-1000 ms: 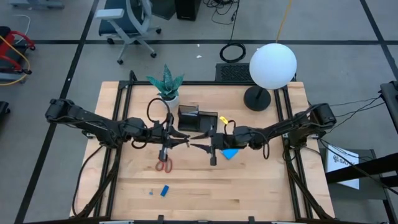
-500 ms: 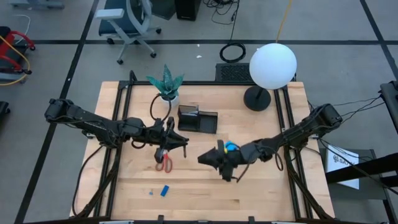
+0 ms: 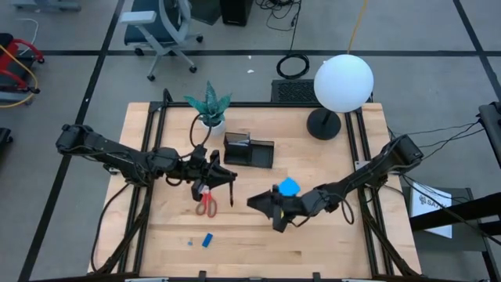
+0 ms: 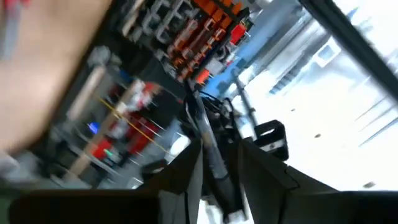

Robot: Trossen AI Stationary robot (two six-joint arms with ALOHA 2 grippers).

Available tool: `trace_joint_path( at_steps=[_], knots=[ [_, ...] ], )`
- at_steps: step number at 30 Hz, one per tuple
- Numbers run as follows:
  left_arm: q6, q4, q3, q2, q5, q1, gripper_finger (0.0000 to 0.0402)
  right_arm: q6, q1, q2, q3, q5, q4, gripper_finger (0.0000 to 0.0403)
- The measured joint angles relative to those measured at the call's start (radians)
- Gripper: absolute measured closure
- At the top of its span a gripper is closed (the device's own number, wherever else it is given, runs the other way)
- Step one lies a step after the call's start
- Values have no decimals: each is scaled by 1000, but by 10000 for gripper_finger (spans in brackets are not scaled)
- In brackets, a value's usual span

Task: Pick and place office supplies into organizer
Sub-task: Put the black pen into the black desk organizer

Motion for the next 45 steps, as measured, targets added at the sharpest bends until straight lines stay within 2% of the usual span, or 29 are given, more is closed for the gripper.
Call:
trace_joint_path(
  at_steps=[4, 15, 24, 45],
  knots=[
    [-20, 29, 0, 36, -2, 0, 364, -178, -16, 42, 0, -5, 65, 305],
    [-54, 180, 1, 152, 25, -2, 364, -195, -58, 76, 34, -9, 47, 313],
    [-11, 125, 47, 158, 36, 1, 364, -188, -59, 75, 35, -30, 32, 314],
    [22, 90, 54, 158, 5, 10, 364, -179, -17, 75, 42, -30, 39, 314]
  ],
)
